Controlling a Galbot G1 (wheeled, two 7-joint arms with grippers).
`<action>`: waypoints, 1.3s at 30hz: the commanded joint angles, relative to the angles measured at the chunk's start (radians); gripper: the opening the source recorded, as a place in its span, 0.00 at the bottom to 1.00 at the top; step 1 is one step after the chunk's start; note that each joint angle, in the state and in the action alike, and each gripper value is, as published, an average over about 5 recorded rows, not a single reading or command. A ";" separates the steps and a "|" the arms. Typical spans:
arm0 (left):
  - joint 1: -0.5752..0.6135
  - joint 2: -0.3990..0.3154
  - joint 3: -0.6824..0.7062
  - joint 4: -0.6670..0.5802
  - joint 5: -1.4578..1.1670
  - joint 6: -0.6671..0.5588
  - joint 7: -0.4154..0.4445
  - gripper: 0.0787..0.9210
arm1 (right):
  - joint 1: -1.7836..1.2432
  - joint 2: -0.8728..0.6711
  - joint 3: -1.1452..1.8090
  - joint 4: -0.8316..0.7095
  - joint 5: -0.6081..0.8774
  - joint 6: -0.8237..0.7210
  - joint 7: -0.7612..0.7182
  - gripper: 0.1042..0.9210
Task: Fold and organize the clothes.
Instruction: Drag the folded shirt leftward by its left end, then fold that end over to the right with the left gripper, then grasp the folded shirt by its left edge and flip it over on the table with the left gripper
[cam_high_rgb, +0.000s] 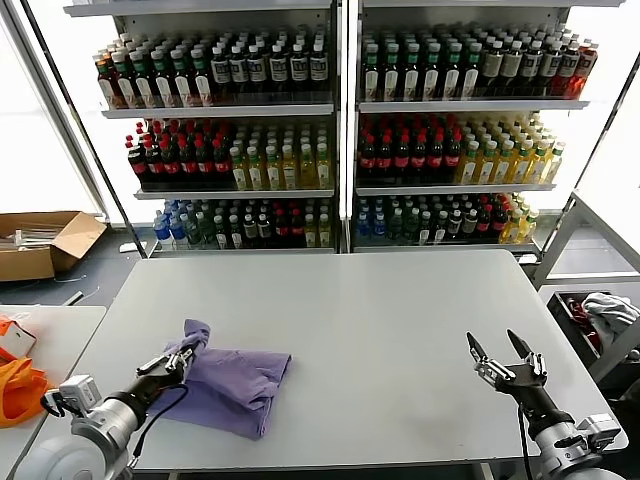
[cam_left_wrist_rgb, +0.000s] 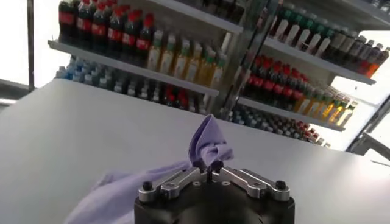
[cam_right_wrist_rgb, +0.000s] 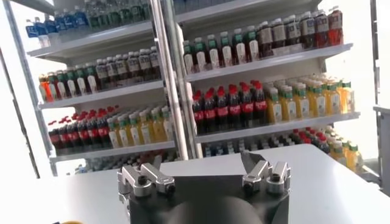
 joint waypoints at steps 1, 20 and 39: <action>-0.016 -0.082 0.134 -0.031 -0.069 0.001 -0.038 0.03 | 0.003 0.002 -0.007 0.005 -0.001 -0.004 0.003 0.88; -0.007 -0.165 0.140 -0.028 -0.109 0.071 -0.111 0.34 | -0.011 0.007 0.012 0.011 0.001 -0.002 0.003 0.88; -0.039 0.025 -0.167 0.229 0.075 0.018 -0.031 0.88 | 0.001 0.011 -0.027 0.013 -0.013 -0.001 0.002 0.88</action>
